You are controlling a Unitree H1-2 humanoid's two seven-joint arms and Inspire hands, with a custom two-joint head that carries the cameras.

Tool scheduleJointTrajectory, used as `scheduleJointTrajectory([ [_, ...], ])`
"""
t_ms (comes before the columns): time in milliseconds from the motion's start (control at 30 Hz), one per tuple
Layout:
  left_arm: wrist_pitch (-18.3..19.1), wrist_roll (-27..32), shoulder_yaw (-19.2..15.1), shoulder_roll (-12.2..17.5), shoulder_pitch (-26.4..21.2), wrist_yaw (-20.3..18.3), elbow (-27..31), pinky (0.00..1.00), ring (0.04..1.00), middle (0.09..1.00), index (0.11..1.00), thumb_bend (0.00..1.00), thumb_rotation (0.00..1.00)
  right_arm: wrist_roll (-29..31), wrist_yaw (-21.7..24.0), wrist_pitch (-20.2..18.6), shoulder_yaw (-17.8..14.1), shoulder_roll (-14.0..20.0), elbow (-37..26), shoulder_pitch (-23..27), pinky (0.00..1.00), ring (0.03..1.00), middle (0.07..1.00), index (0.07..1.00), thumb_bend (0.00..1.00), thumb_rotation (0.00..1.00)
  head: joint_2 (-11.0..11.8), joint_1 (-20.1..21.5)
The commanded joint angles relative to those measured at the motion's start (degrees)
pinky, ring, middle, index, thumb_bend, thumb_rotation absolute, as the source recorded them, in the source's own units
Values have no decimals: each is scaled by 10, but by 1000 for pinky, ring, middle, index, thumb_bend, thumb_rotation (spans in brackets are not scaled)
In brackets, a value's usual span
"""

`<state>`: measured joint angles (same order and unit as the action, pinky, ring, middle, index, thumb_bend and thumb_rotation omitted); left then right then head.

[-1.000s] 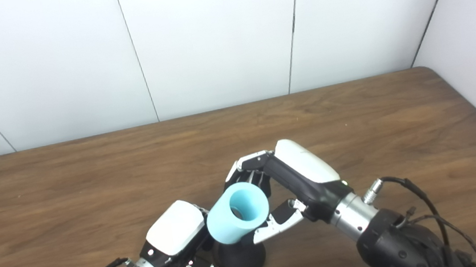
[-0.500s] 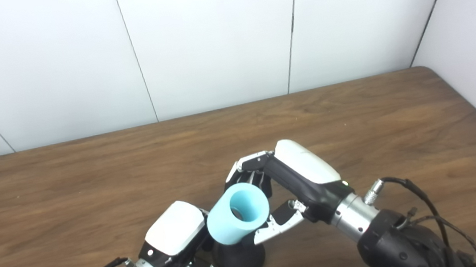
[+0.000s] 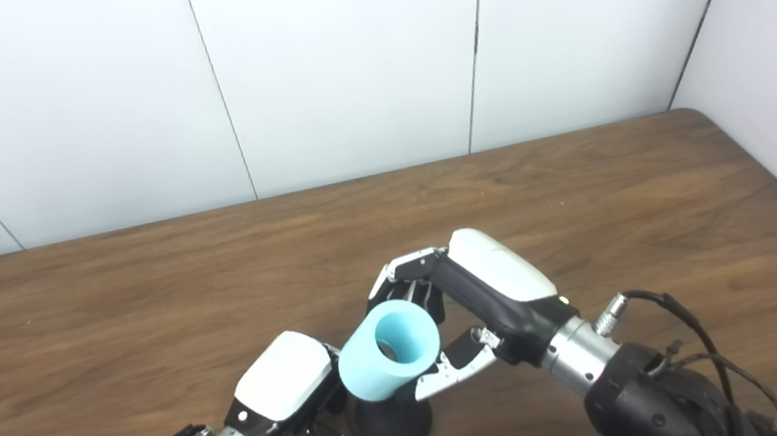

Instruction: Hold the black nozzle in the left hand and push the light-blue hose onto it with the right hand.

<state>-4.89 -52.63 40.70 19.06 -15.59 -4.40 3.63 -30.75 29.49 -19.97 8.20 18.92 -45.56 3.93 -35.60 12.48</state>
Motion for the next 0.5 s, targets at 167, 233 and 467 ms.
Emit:
scheduleJointTrajectory([
  [167,2,13,-1,0,61,-51,-32,685,714,712,700,1000,453,-4,-5,5,-6,1,-25,11,319,425,513,510,496,0,0,0],
  [233,-3,14,-5,-8,64,-46,-34,685,718,718,707,1000,446,-3,-5,4,-6,0,-25,11,321,426,514,506,496,0,0,0],
  [467,0,3,-5,-27,67,-56,-36,740,783,786,772,1000,469,-4,-2,5,-4,2,-26,12,319,424,514,507,496,0,0,0],
])
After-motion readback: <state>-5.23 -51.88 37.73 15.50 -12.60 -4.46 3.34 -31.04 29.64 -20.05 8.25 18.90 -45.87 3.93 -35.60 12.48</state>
